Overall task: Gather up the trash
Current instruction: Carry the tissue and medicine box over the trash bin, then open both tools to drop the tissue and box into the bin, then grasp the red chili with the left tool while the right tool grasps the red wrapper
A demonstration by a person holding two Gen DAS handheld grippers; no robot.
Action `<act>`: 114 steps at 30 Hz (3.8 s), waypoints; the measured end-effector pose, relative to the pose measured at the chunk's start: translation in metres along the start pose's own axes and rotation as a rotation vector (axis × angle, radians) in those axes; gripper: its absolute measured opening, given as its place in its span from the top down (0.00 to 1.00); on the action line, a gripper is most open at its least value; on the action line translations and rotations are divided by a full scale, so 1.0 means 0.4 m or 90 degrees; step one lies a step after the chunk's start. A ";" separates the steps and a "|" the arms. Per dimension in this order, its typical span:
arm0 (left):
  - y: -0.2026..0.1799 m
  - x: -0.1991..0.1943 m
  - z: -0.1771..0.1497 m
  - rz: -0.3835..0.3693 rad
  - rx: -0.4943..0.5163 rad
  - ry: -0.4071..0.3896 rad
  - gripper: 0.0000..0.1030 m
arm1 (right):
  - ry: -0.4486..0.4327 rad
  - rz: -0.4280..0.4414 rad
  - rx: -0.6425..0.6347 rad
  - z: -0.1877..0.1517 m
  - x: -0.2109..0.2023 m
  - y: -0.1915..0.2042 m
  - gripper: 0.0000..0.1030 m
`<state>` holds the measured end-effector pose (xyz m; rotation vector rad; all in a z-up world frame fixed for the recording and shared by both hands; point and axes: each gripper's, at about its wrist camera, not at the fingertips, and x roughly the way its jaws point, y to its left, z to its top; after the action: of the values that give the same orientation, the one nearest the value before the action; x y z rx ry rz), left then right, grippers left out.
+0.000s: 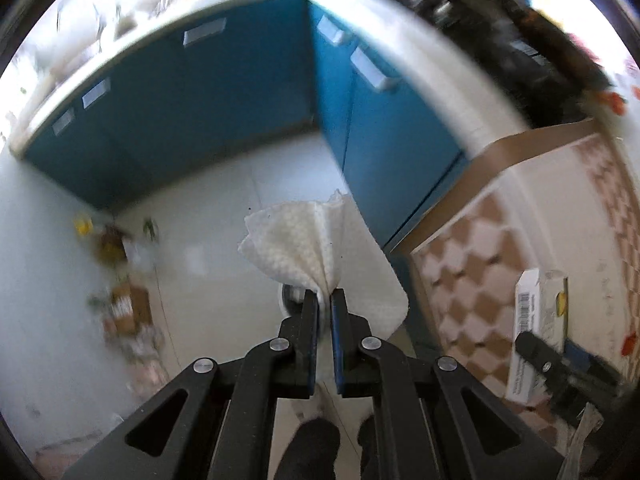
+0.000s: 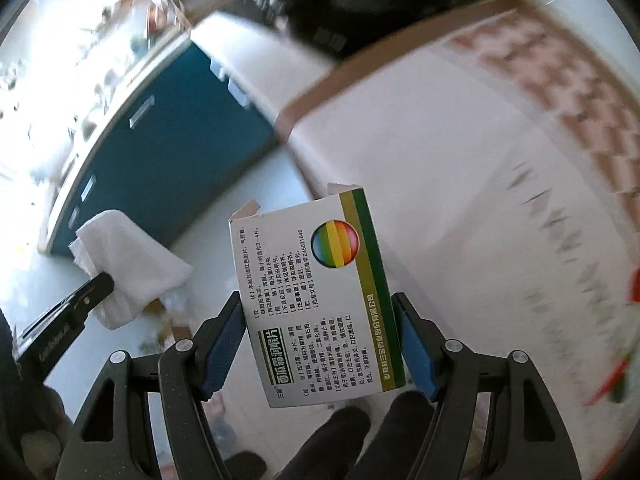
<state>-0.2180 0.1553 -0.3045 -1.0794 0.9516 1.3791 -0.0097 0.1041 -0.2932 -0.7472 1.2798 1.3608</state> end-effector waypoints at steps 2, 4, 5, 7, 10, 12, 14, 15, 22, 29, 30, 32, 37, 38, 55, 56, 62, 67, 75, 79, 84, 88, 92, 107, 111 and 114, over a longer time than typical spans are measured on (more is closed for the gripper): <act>0.057 0.114 -0.009 -0.012 -0.027 0.043 0.96 | 0.029 -0.004 -0.011 -0.024 0.100 0.032 0.29; 0.102 0.241 -0.019 -0.030 -0.043 0.088 0.96 | 0.056 -0.006 -0.015 -0.045 0.204 0.051 0.29; 0.124 0.306 -0.024 -0.032 -0.055 0.111 0.96 | 0.073 -0.010 -0.019 -0.060 0.271 0.062 0.29; 0.163 0.443 -0.041 -0.056 -0.074 0.154 0.96 | 0.096 -0.016 -0.021 -0.085 0.392 0.072 0.29; 0.202 0.642 -0.063 -0.086 -0.098 0.213 0.96 | 0.123 -0.026 -0.023 -0.114 0.556 0.073 0.29; 0.216 0.760 -0.077 -0.101 -0.104 0.246 0.96 | 0.141 -0.035 -0.025 -0.134 0.680 0.068 0.29; 0.220 0.872 -0.087 -0.112 -0.102 0.273 0.94 | 0.158 -0.038 -0.022 -0.149 0.802 0.062 0.29; 0.223 0.921 -0.093 -0.113 -0.102 0.284 0.93 | 0.170 -0.040 -0.020 -0.157 0.877 0.053 0.29; 0.263 1.128 -0.127 -0.138 -0.111 0.314 0.51 | 0.222 -0.019 -0.013 -0.180 1.192 0.007 0.29; 0.314 1.110 -0.146 -0.081 -0.107 0.268 0.06 | 0.249 -0.014 -0.036 -0.178 1.356 0.011 0.14; 0.318 1.097 -0.149 -0.061 -0.101 0.261 0.06 | 0.248 -0.016 -0.040 -0.178 1.361 0.014 0.01; 0.332 1.053 -0.162 -0.030 -0.096 0.230 0.06 | 0.242 -0.021 -0.051 -0.175 1.355 0.022 0.00; 0.349 0.952 -0.165 0.033 -0.091 0.179 0.06 | 0.219 -0.055 -0.087 -0.173 1.297 0.065 0.00; 0.345 0.937 -0.163 0.042 -0.088 0.169 0.06 | 0.215 -0.061 -0.094 -0.172 1.274 0.075 0.00; 0.280 0.520 -0.182 0.060 -0.044 0.115 0.06 | 0.162 -0.092 -0.140 -0.158 0.795 0.154 0.00; 0.274 0.491 -0.183 0.056 -0.042 0.112 0.06 | 0.159 -0.090 -0.140 -0.157 0.766 0.158 0.00; 0.237 0.293 -0.189 0.041 -0.030 0.091 0.06 | 0.126 -0.074 -0.157 -0.141 0.502 0.196 0.00; 0.209 0.127 -0.192 0.040 -0.030 0.067 0.06 | 0.098 -0.052 -0.164 -0.134 0.298 0.220 0.00; 0.163 -0.102 -0.209 0.038 -0.021 0.008 0.06 | 0.053 -0.015 -0.175 -0.127 -0.001 0.244 0.00; 0.150 -0.187 -0.219 0.036 -0.022 -0.018 0.06 | 0.040 0.002 -0.188 -0.131 -0.115 0.248 0.00; 0.120 -0.262 -0.225 0.051 -0.023 -0.037 0.06 | 0.029 0.030 -0.196 -0.138 -0.208 0.242 0.00; 0.069 -0.307 -0.209 0.069 -0.010 -0.064 0.06 | 0.020 0.054 -0.180 -0.133 -0.246 0.210 0.00; -0.025 -0.340 -0.174 0.062 0.022 -0.118 0.06 | 0.011 0.081 -0.124 -0.107 -0.284 0.128 0.00; -0.827 -0.232 -0.276 -0.062 0.465 -0.028 0.02 | -0.041 -0.065 0.286 -0.165 -0.423 -0.674 0.00; -1.025 -0.181 -0.418 -0.132 0.618 0.050 0.30 | -0.048 -0.101 0.401 -0.256 -0.460 -0.882 0.02; -1.105 -0.129 -0.493 -0.139 0.685 0.107 0.54 | -0.057 -0.117 0.448 -0.318 -0.483 -0.974 0.13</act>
<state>0.2402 -0.0086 -0.2945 -0.4354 1.3997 0.4336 0.3768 -0.1282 -0.2498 -0.2970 1.4503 0.7046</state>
